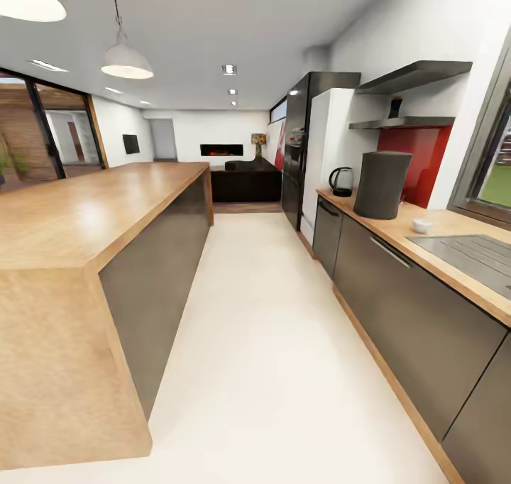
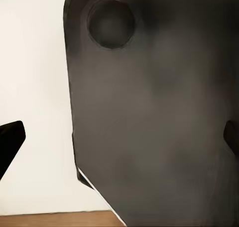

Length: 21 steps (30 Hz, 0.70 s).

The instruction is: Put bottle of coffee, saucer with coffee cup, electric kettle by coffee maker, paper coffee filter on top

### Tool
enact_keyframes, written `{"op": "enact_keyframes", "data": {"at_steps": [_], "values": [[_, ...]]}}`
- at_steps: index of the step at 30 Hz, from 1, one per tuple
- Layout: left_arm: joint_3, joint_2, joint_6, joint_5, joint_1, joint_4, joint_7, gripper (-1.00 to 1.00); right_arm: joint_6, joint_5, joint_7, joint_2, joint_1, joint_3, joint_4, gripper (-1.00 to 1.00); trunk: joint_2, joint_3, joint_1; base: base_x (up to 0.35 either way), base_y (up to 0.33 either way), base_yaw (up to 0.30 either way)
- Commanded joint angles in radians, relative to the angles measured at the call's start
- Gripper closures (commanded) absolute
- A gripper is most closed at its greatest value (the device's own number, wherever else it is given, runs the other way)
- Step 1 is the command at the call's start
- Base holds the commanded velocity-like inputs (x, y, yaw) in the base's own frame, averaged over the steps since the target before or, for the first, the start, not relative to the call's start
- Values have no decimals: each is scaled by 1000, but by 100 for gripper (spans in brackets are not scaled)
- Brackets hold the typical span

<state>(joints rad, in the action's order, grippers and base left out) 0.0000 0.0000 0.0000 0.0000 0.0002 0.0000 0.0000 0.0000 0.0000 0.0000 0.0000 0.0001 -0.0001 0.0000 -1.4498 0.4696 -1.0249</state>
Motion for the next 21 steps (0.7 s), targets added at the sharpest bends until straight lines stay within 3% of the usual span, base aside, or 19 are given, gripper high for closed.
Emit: {"op": "enact_keyframes", "data": {"at_steps": [1, 10, 21], "values": [[0, 0, 0, 0, 0, 0, 0, -100, 0, 0, 0, 0, 0, 0, 0, -100, 0, 0, 0, 0, 0, 0], [1, -6, -12, 1, 0, -22, 2, -100, 6, 0, 11, 48, -37, 2, -38, -100, 0, 0, 0, 0, 0, 0], [1, -1, -12, 0, 0, -23, 2, -100, 2, -1, 8, 47, -48, -4, -64, -100, 0, 0, 0, 0, 0, 0]]}}
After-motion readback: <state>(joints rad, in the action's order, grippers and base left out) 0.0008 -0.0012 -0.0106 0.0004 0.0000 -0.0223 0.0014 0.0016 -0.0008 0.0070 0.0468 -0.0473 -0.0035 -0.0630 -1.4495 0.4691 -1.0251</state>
